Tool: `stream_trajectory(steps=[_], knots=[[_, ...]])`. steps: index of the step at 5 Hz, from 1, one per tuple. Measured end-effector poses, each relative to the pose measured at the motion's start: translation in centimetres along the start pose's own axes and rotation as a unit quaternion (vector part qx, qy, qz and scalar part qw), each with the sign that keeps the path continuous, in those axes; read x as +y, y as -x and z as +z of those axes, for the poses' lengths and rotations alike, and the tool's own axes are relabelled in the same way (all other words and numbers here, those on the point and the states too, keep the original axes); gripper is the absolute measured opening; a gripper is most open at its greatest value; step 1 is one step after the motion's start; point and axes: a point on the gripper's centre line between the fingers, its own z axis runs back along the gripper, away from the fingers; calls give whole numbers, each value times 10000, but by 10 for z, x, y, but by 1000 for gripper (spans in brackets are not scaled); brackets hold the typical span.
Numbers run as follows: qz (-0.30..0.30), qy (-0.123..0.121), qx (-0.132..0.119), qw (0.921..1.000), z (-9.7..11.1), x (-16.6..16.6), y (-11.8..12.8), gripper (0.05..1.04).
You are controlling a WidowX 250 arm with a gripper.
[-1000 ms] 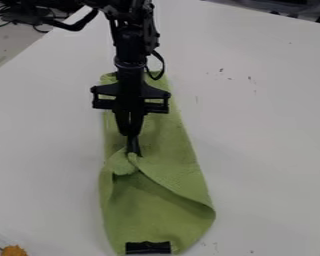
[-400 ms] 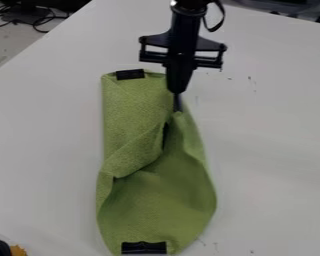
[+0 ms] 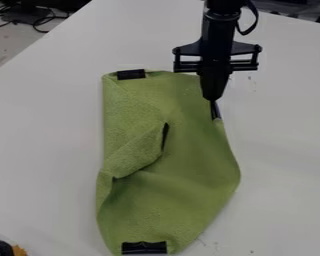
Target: Unfold the cloth from left to right
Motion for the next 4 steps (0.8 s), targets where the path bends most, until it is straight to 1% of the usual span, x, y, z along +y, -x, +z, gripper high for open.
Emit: stream_trajectory(steps=[1,2,3,4], knots=[[17,176,82,9998,-8,-10,4,54],[-53,220,306,9993,-17,-21,15,54],[-207,271,519,9981,-29,-38,22,54],[-341,273,555,9975,-38,-52,22,54]])
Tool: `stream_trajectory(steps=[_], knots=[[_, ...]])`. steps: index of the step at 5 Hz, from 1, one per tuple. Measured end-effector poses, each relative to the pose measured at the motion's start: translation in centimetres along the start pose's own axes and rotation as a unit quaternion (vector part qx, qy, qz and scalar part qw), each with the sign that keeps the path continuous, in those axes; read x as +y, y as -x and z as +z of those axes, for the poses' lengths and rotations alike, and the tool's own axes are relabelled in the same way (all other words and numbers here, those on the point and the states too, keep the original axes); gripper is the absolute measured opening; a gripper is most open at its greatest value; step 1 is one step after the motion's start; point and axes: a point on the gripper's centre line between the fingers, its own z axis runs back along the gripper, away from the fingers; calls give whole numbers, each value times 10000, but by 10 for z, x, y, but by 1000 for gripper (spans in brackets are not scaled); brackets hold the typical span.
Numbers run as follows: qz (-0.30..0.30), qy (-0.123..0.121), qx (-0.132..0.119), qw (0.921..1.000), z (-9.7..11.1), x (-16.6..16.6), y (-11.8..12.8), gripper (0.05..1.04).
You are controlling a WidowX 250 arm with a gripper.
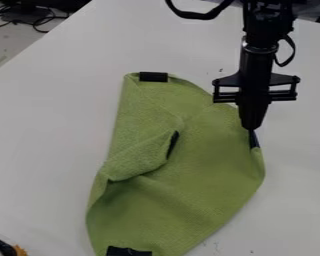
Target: Unfold the cloth from left to right
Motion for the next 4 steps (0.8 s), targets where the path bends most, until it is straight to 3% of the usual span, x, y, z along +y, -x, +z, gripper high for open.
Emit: stream_trajectory(steps=[2,3,4], knots=[[-16,130,-2,9999,-5,-10,-3,76],[109,231,-127,9996,-5,-17,-4,227],[251,227,-123,9994,-5,-19,-2,487]])
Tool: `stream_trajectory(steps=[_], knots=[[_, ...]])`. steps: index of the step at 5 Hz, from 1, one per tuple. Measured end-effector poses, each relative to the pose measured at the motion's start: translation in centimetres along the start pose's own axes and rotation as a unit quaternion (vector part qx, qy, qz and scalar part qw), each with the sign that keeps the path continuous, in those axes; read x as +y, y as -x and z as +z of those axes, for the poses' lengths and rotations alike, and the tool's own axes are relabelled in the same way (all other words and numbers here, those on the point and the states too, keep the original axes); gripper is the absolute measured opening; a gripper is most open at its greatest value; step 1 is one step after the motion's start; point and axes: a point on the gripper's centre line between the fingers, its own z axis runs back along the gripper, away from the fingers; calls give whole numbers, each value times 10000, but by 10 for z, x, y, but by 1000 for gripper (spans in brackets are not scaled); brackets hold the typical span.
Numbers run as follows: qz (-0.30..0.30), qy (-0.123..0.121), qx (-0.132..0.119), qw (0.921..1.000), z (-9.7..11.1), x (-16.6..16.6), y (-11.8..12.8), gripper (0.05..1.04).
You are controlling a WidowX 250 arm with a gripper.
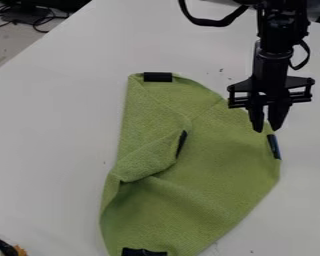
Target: Unfold the cloth from left to right
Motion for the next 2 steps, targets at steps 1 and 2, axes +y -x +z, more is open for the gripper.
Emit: stream_trajectory(steps=[1,2], knots=[[26,-100,20,9999,2,0,2,791],[-196,-240,-118,9994,5,0,0,996]])
